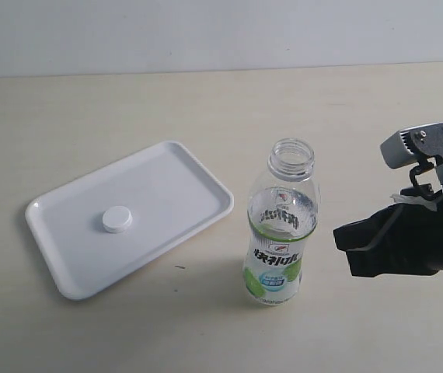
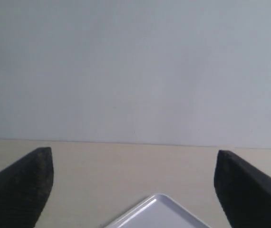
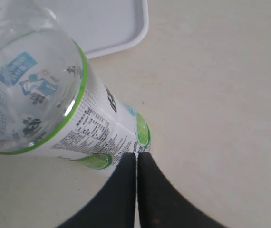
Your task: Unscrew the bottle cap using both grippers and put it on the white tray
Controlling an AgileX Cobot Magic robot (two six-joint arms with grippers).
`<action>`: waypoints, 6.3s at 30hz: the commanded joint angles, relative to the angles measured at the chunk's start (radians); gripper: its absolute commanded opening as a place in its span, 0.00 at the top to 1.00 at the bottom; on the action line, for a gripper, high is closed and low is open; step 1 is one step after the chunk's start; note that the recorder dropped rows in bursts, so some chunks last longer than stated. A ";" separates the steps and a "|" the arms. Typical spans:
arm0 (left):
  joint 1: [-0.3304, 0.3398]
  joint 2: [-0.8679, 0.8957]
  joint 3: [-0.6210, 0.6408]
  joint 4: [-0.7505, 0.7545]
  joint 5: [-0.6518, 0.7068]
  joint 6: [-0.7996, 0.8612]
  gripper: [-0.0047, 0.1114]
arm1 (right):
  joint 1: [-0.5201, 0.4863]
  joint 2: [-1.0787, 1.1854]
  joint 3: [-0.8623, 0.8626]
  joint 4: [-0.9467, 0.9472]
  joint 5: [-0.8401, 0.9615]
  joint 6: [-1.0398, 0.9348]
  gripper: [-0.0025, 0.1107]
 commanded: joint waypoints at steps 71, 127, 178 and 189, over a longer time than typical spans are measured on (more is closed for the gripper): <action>0.006 -0.115 0.384 0.037 -0.008 0.046 0.21 | 0.003 -0.134 0.001 -0.002 0.193 -0.060 0.96; 0.006 -0.115 0.384 0.037 -0.008 0.046 0.21 | -0.206 -1.200 0.001 1.602 0.893 -1.594 0.96; 0.006 -0.115 0.384 0.037 -0.008 0.046 0.21 | -0.347 -1.230 0.355 1.862 0.727 -1.698 0.96; 0.006 -0.115 0.384 0.037 -0.008 0.046 0.21 | -0.345 -1.230 0.355 1.926 0.730 -1.700 0.96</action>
